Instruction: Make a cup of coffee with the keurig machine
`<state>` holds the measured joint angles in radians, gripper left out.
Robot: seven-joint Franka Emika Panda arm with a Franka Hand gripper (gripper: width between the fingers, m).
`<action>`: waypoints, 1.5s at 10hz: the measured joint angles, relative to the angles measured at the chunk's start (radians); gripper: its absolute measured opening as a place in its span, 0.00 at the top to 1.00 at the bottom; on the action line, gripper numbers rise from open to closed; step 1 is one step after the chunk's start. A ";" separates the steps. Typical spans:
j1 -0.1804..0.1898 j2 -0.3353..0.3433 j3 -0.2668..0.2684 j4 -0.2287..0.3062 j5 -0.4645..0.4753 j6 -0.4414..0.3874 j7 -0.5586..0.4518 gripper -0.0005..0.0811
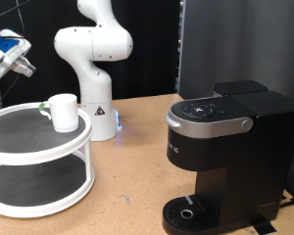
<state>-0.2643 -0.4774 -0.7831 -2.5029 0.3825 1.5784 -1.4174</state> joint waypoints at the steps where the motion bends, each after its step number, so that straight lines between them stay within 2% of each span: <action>1: 0.001 0.010 -0.007 0.000 -0.004 0.006 -0.024 0.99; 5: 0.003 0.025 -0.004 -0.004 0.003 0.008 -0.034 0.99; 9: 0.003 0.024 0.010 -0.050 0.028 0.115 -0.022 0.99; 15: 0.013 0.062 0.009 -0.085 0.035 0.161 -0.067 0.99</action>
<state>-0.2514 -0.4158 -0.7745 -2.5880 0.4170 1.7392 -1.4847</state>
